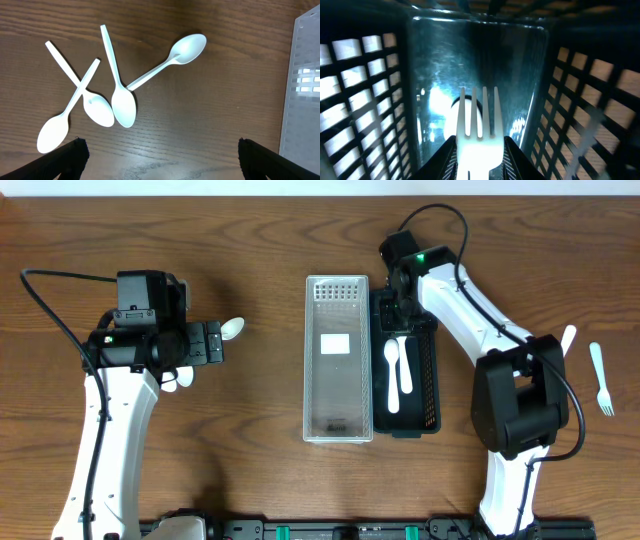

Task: Pack container
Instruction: 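Place the fork into the black basket beside the spoon, then move the right gripper back and grasp another white fork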

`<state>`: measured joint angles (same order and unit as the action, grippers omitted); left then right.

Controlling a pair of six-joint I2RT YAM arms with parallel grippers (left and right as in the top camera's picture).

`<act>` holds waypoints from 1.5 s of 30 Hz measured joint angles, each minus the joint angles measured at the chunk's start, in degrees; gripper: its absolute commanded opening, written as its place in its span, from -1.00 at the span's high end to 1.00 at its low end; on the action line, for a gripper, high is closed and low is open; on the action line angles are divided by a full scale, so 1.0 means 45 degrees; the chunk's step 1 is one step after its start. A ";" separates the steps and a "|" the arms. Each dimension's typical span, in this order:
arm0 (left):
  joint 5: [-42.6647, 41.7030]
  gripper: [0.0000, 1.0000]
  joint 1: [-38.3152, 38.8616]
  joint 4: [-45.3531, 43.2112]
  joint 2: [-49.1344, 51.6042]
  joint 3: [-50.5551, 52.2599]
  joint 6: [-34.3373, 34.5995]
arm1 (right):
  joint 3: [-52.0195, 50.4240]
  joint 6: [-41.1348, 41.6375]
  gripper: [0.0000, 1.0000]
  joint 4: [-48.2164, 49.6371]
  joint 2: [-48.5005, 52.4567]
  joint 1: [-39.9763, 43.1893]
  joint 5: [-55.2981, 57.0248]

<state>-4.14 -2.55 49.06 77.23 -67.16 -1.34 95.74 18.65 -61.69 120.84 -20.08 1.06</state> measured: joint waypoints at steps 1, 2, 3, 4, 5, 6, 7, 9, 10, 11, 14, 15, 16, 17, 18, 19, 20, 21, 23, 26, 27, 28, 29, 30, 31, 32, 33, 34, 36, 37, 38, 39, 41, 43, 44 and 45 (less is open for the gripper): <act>0.0000 -0.96 0.0000 0.0000 0.0000 0.0000 0.0000 | 0.0000 -0.0010 0.24 0.0073 0.0000 0.0000 -0.0005; 0.0000 -0.96 0.0000 0.0000 0.0000 0.0000 0.0000 | 0.0015 -0.0053 0.24 0.0126 -0.0010 0.0000 0.0000; 0.0000 -0.96 0.0000 0.0000 0.0000 -0.0005 0.0000 | 0.0039 -0.0102 0.22 0.0155 -0.0034 0.0000 -0.0005; 0.0000 -0.96 0.0000 0.0000 0.0000 0.0000 0.0000 | 0.0078 -0.0151 0.22 0.0141 -0.0044 0.0000 -0.0005; 0.0000 -0.96 0.0000 0.0005 0.0000 0.0000 0.0000 | 0.0160 -0.0214 0.21 0.0073 -0.0044 0.0000 0.0000; 0.0000 -0.96 0.0000 0.0000 0.0000 0.0000 0.0000 | 0.0253 -0.0282 0.18 0.0005 -0.0058 0.0000 0.0000; 0.0000 -0.96 0.0000 0.0005 0.0000 0.0000 0.0000 | 0.0389 -0.0340 0.12 -0.0107 -0.0087 0.0000 -0.0005; 0.0000 -0.96 0.0000 0.0000 0.0000 0.0000 0.0000 | 0.0874 -0.0612 0.03 -0.0461 -0.0209 0.0000 0.0000; 0.0000 -0.96 0.0000 0.0000 0.0000 0.0000 0.0000 | 0.1185 -0.0699 0.03 -0.0627 -0.0325 0.0005 0.0005; 0.0000 -0.96 0.0000 0.0000 0.0000 0.0000 0.0000 | 0.1535 -0.0782 0.03 -0.0763 -0.0495 0.0034 0.0000; 0.0000 -0.96 0.0000 0.0005 0.0000 0.0000 0.0000 | 0.2569 -0.0947 0.02 -0.1005 -0.1311 0.0199 0.0010; 0.0000 -0.96 0.0000 0.0005 0.0000 0.0000 0.0000 | 0.2905 -0.0947 -0.11 -0.1015 -0.1739 0.0384 0.0058; 0.0000 -0.96 0.0000 0.0000 0.0000 0.0000 0.0000 | 0.3245 -0.0933 -0.28 -0.1005 -0.2259 0.0675 0.0151; 0.0000 -0.96 0.0000 0.0005 0.0000 0.0000 0.0000 | 0.3483 -0.0884 -0.32 -0.1001 -0.2749 0.1025 0.0272; 0.0000 -0.96 0.0000 0.0005 0.0000 0.0000 0.0000 | 0.3604 -0.0903 -0.33 -0.1015 -0.3065 0.1302 0.0389; 0.0000 -0.96 0.0000 0.0000 0.0000 0.0000 0.0000 | 0.3740 -0.0860 -0.33 -0.1083 -0.3507 0.1783 0.0549; 0.0000 -0.96 0.0000 0.0000 0.0000 0.0000 0.0000 | 0.3866 -0.0821 -0.34 -0.1239 -0.3949 0.2487 0.0690; 0.0000 -0.96 0.0000 0.0005 0.0000 0.0000 0.0000 | 0.3959 -0.0792 -0.35 -0.1438 -0.4226 0.3123 0.0835; 0.0000 -0.96 0.0000 0.0005 0.0000 0.0000 0.0000 | 0.4017 -0.0733 -0.37 -0.1953 -0.4517 0.4537 0.1088; 0.0000 -0.96 0.0000 0.0000 0.0000 0.0000 0.0000 | 0.3691 -0.0597 -0.40 -0.2259 -0.4430 0.6572 0.1214; 0.0000 -0.96 0.0000 0.0005 0.0000 0.0000 0.0000 | 0.3366 -0.0568 -0.40 -0.2225 -0.4337 0.7266 0.1219; 0.0000 -0.96 0.0000 0.0000 0.0000 0.0000 0.0000 | 0.3026 -0.0559 -0.40 -0.2127 -0.4235 0.7825 0.1268; 0.0000 -0.96 0.0000 0.0000 0.0000 0.0000 0.0000 | 0.2560 -0.0554 -0.39 -0.1894 -0.4138 0.8364 0.1268; 0.0000 -0.96 0.0000 0.0000 0.0000 0.0000 0.0000 | 0.2142 -0.0563 -0.38 -0.1661 -0.4056 0.8752 0.1277; 0.0000 -0.96 0.0000 0.0000 0.0000 0.0000 0.0000 | 0.1506 -0.0573 -0.38 -0.1268 -0.3925 0.9228 0.1190; 0.0000 -0.96 0.0000 0.0000 0.0000 0.0000 0.0000 | 0.1078 -0.0602 -0.38 -0.1049 -0.3793 0.9505 0.1166; 0.0000 -0.96 0.0000 0.0005 0.0000 0.0000 0.0000 | 0.0471 -0.0651 -0.39 -0.0593 -0.3648 0.9806 0.1098; 0.0000 -0.96 0.0000 0.0000 0.0000 0.0000 0.0000 | -0.0107 -0.0685 -0.40 -0.0233 -0.3444 1.0069 0.1049; 0.0000 -0.96 0.0000 0.0000 0.0000 0.0000 0.0000 | -0.1137 -0.0772 -0.40 0.0282 -0.2953 1.0467 0.0962; 0.0000 -0.96 0.0000 0.0005 0.0000 0.0000 0.0000 | -0.1443 -0.0840 -0.40 0.0379 -0.2725 1.0574 0.0903; 0.0000 -0.96 0.0000 0.0005 0.0000 0.0000 0.0000 | -0.1729 -0.0903 -0.41 0.0500 -0.2467 1.0686 0.0865; 0.0000 -0.96 0.0000 0.0005 0.0000 0.0000 0.0000 | -0.1972 -0.0962 -0.41 0.0622 -0.2161 1.0778 0.0821; 0.0000 -0.96 0.0000 0.0005 0.0000 0.0000 0.0000 | -0.2220 -0.1054 -0.42 0.0724 -0.1525 1.0914 0.0777; 0.0000 -0.96 0.0000 0.0000 0.0000 0.0000 0.0000 | -0.2249 -0.1107 -0.41 0.0806 -0.1064 1.0933 0.0763; 0.0000 -0.96 0.0000 0.0005 0.0000 0.0000 0.0000 | -0.2249 -0.1137 -0.43 0.0874 -0.0884 1.0933 0.0729; 0.0000 -0.96 0.0000 0.0005 0.0000 0.0000 0.0000 | -0.2249 -0.1166 -0.43 0.0933 -0.0695 1.0933 0.0719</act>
<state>-4.14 -2.55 49.08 77.23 -67.16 -1.34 85.62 13.41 -57.49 117.71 29.12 4.29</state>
